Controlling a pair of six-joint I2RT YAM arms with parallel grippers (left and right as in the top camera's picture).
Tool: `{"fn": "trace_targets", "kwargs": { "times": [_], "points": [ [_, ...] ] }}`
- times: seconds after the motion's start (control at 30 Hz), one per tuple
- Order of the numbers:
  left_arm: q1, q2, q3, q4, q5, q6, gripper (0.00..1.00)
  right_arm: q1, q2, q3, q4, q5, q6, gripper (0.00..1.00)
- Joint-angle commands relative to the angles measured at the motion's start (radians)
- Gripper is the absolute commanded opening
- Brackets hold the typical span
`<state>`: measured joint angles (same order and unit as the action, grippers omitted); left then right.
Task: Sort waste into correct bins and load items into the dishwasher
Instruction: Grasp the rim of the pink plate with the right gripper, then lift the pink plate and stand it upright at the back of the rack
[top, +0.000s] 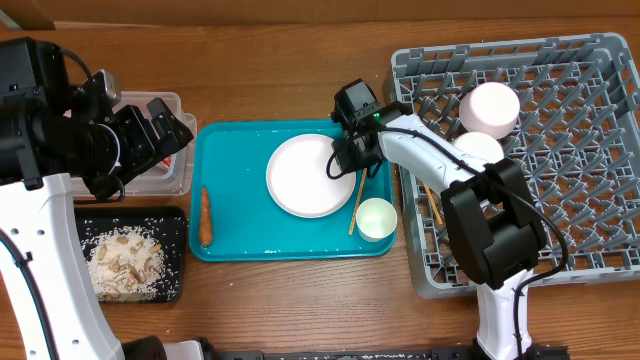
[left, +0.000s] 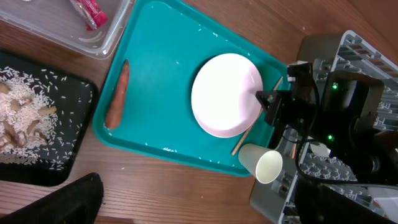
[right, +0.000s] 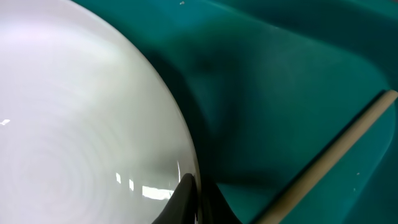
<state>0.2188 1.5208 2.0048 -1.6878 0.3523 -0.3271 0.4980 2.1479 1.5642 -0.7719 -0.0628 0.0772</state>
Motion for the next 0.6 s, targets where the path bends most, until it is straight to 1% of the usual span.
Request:
{"fn": "trace_targets", "kwargs": {
  "times": [0.0, 0.17, 0.37, 0.4, 0.43, 0.57],
  "points": [
    [0.003, 0.000, 0.006, -0.002, 0.003, -0.002, 1.00, 0.002, 0.000, 0.009, 0.000, 0.000, -0.002, 0.04],
    [0.003, 0.000, 0.006, -0.002, 0.003, -0.002, 1.00, 0.000, -0.033, 0.069, -0.047, -0.043, -0.002, 0.04],
    [0.003, 0.000, 0.006, -0.002, 0.003, -0.002, 1.00, -0.023, -0.129, 0.266, -0.244, -0.043, -0.002, 0.04],
    [0.003, 0.000, 0.006, -0.002, 0.003, -0.002, 1.00, -0.046, -0.210, 0.378, -0.356, -0.002, -0.002, 0.04],
    [0.003, 0.000, 0.006, -0.002, 0.003, -0.002, 1.00, -0.053, -0.231, 0.394, -0.376, 0.033, -0.002, 0.04],
    [0.003, 0.000, 0.006, -0.002, 0.003, -0.002, 1.00, -0.089, -0.336, 0.419, -0.439, 0.373, -0.002, 0.04]
  ]
}}
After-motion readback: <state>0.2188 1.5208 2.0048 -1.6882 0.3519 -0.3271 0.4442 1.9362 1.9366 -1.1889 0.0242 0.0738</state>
